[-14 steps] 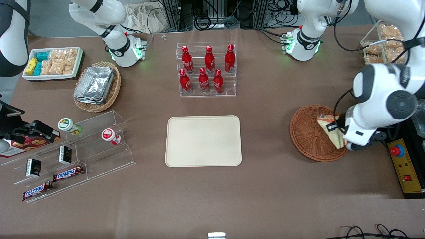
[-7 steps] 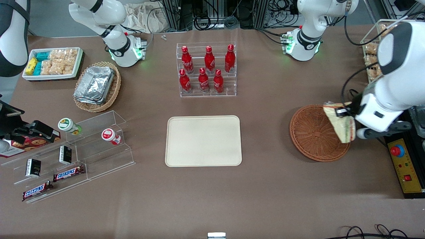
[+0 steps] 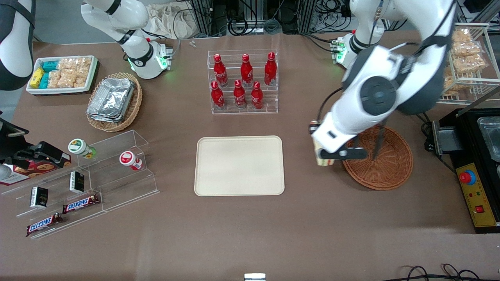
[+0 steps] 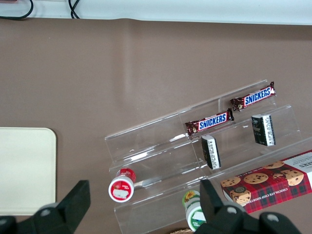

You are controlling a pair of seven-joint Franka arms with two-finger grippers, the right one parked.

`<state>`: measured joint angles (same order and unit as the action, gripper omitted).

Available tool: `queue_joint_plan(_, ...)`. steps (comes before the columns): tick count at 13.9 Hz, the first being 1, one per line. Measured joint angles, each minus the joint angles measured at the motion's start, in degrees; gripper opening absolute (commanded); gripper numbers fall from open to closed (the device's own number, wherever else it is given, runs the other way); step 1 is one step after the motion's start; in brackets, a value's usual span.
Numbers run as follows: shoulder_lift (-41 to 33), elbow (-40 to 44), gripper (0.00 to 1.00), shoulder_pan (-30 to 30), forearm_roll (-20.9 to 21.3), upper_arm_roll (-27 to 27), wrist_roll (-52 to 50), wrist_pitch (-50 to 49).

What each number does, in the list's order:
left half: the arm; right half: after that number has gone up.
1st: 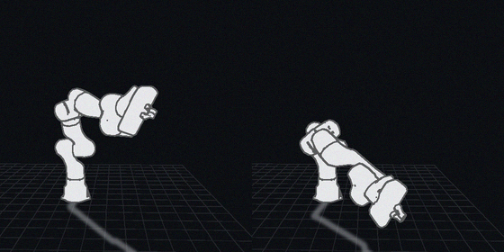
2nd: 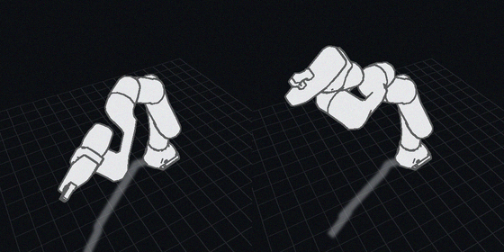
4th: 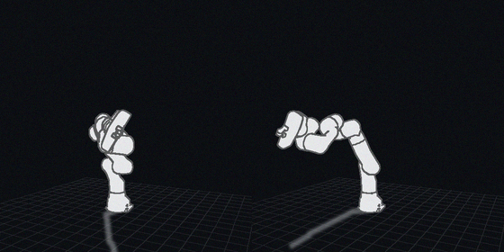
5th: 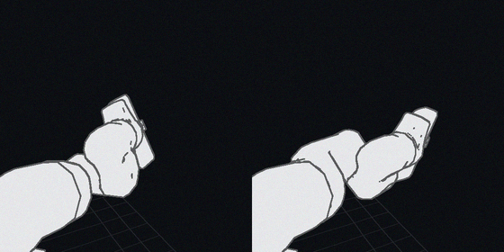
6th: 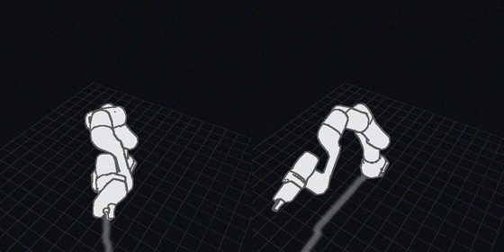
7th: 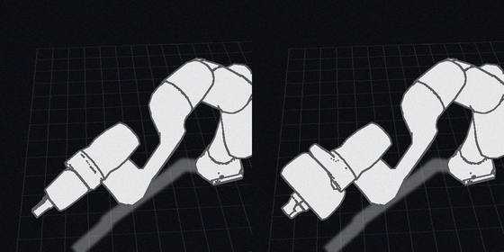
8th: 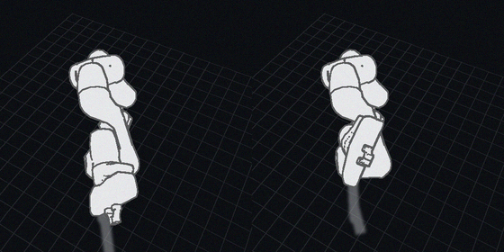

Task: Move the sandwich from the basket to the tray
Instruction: 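Carry the sandwich over the cream tray and lower it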

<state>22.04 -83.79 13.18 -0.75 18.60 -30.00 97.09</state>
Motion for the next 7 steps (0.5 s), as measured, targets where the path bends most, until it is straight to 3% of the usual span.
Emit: queue_joint_plan(7, 13.17, 0.14, 0.0, 6.82, 2.2, 0.05, -1.41, 13.49)
